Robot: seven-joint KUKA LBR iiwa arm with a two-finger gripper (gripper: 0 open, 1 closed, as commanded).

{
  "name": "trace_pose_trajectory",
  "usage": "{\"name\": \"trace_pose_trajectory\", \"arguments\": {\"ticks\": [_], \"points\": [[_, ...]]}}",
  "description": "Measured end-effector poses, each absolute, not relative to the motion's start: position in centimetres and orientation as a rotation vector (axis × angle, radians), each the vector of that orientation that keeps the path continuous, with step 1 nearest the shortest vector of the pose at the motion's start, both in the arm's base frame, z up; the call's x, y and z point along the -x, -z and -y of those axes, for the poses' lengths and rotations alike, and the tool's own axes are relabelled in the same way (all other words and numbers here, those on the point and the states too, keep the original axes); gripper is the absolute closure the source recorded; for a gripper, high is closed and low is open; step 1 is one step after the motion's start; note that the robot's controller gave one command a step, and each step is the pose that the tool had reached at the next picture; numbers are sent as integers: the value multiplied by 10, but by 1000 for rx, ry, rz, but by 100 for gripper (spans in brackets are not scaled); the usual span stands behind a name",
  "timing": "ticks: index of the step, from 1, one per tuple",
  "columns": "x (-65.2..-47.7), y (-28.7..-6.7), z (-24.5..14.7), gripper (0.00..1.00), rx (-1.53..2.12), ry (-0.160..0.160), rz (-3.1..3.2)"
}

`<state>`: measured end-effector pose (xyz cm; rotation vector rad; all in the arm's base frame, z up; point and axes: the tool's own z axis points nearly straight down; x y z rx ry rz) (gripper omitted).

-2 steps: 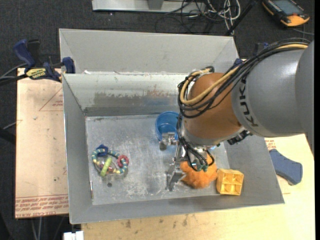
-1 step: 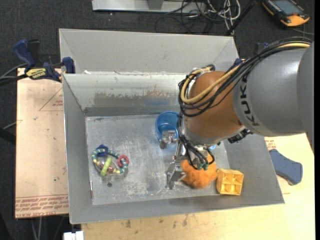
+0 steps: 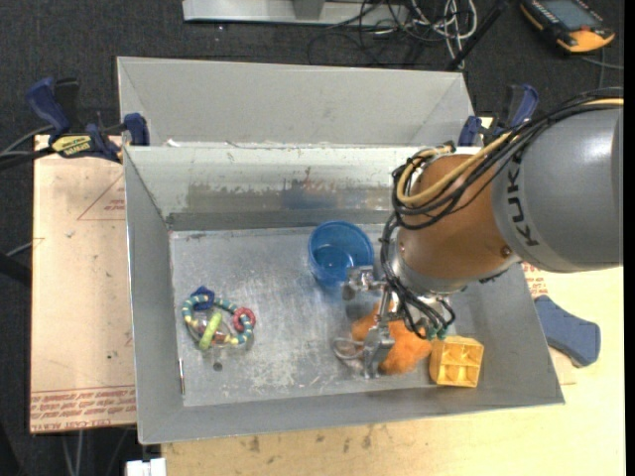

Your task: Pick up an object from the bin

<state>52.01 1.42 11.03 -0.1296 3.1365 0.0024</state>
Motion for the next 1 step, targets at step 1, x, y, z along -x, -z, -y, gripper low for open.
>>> {"name": "trace_pose_trajectory", "arguments": {"ticks": [1], "points": [[-511, -119, 20, 0, 37, -1, -3143]]}}
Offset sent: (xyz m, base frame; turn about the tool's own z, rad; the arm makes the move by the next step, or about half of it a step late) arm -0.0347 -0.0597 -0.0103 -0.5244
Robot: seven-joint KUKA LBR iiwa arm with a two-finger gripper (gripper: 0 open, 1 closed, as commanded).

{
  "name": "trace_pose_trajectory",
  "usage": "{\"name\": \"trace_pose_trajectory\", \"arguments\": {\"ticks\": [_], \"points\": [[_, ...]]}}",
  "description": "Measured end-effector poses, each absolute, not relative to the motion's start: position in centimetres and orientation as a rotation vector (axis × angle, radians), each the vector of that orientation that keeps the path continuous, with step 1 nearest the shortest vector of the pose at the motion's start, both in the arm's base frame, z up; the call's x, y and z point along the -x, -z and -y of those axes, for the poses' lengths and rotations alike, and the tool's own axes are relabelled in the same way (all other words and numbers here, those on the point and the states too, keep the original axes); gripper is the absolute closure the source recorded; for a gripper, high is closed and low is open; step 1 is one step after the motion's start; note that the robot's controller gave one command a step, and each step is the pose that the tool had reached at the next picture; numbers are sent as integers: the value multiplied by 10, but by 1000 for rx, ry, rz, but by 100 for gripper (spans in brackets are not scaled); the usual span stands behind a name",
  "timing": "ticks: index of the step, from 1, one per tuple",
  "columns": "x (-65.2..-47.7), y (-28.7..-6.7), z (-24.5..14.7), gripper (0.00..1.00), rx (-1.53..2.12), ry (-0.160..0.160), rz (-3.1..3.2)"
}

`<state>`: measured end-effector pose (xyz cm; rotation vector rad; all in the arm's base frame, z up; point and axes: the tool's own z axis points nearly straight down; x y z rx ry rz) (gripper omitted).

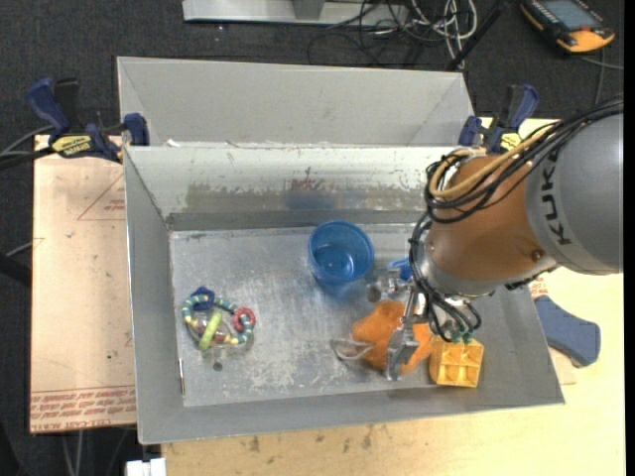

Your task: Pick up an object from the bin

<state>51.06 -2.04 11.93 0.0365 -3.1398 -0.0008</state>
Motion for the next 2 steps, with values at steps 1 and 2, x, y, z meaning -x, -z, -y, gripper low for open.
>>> {"name": "trace_pose_trajectory", "arguments": {"ticks": [1, 2], "points": [[-499, -112, 32, 0, -504, 1, 3102], [-497, -96, 34, 0, -703, 2, 3064]]}}
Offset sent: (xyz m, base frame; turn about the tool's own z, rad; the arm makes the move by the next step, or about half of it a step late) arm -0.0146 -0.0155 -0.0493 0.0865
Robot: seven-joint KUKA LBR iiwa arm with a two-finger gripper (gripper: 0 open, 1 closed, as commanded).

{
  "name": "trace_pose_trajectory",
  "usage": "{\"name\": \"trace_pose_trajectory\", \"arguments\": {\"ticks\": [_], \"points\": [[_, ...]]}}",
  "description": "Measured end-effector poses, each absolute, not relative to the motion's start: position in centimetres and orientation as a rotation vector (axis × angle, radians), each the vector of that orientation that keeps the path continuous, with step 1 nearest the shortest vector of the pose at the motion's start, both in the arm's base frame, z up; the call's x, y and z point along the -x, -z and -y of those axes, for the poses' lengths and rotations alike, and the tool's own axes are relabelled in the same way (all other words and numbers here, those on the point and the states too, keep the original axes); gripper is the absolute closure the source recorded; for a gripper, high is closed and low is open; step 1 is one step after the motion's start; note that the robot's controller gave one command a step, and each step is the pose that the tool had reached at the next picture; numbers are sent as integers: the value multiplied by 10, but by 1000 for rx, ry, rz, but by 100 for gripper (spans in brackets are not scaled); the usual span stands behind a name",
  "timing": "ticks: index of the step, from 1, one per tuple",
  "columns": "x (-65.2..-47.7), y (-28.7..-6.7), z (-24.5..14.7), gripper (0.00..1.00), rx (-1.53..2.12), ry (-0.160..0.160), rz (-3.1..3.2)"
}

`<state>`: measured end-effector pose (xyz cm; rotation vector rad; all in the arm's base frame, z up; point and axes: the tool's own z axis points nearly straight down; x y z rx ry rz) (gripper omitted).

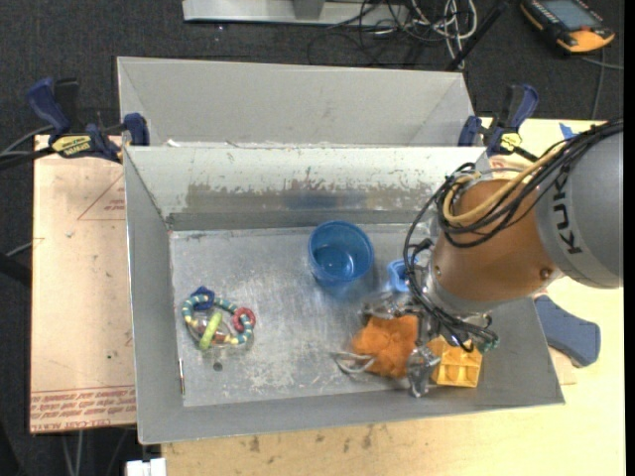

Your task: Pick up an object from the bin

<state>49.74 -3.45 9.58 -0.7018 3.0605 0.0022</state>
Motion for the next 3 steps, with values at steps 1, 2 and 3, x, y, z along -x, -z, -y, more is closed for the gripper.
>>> {"name": "trace_pose_trajectory", "arguments": {"ticks": [1, 2, 3], "points": [[-491, -74, 22, 100, 388, 1, -3105], [-491, -74, 22, 100, 387, 0, -3106], [-490, -77, 21, 100, 387, -1, -3109]]}}
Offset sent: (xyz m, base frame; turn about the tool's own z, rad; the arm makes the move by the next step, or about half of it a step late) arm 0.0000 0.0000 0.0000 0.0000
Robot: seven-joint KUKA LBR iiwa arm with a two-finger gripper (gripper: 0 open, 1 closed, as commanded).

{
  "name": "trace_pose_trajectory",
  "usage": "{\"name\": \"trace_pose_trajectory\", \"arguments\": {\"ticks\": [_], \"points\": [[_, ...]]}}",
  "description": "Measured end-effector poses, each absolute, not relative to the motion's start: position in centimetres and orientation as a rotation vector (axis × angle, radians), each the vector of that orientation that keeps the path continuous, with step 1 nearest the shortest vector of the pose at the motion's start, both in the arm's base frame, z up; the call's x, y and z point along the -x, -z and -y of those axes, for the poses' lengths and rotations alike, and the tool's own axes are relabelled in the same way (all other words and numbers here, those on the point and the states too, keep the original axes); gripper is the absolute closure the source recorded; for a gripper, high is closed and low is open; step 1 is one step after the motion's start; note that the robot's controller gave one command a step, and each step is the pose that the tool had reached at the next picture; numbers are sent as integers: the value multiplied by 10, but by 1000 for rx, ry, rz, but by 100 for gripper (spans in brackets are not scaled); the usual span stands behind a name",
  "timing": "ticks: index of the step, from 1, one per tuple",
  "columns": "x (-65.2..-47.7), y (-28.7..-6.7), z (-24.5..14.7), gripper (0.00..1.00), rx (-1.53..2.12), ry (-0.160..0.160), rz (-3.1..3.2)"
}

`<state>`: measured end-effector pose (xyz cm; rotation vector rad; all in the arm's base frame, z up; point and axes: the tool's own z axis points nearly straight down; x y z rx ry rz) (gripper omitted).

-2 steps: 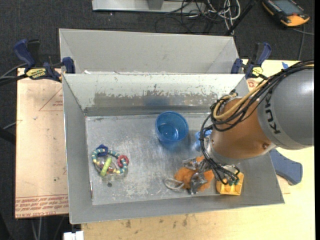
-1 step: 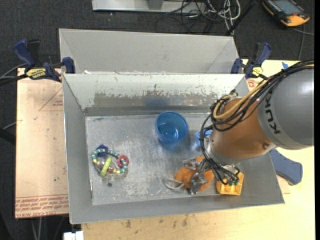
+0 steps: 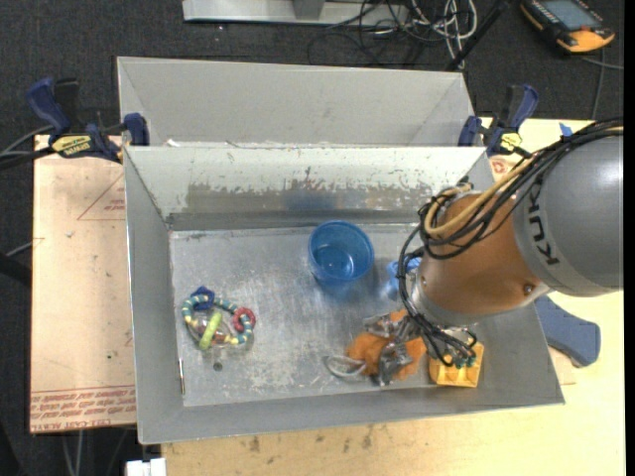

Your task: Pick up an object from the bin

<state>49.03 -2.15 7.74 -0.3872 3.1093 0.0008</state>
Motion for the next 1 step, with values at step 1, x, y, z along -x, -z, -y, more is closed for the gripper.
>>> {"name": "trace_pose_trajectory", "arguments": {"ticks": [1], "points": [[-488, -96, 21, 100, 388, -4, -3121]]}}
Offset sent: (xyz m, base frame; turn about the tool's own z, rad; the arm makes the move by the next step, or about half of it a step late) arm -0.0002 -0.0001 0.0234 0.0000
